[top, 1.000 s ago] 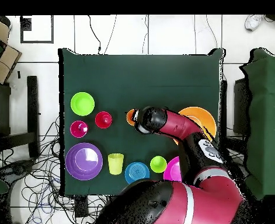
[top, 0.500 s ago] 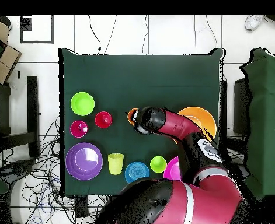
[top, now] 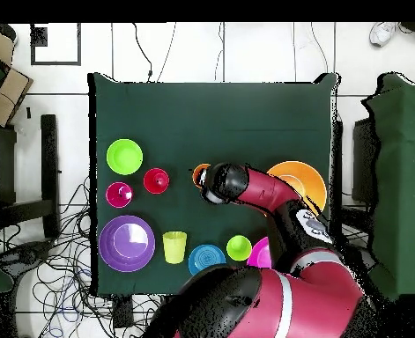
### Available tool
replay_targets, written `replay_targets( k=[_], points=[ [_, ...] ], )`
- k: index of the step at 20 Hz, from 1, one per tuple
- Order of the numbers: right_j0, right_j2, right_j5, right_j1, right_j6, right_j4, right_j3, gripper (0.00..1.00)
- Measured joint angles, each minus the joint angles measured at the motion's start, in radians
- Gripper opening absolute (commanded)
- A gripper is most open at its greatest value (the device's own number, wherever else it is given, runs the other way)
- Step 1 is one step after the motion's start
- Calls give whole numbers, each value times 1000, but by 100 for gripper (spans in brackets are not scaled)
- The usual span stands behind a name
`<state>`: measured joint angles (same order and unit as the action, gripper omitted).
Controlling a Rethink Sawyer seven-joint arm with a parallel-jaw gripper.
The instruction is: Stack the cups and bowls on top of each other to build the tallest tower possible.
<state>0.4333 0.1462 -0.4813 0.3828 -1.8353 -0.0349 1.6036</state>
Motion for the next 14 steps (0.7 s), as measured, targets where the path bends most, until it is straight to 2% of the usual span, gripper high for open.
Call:
replay_targets(
  k=[14],
  points=[
    [0,2,-7,7,0,0,0,100]
  ],
)
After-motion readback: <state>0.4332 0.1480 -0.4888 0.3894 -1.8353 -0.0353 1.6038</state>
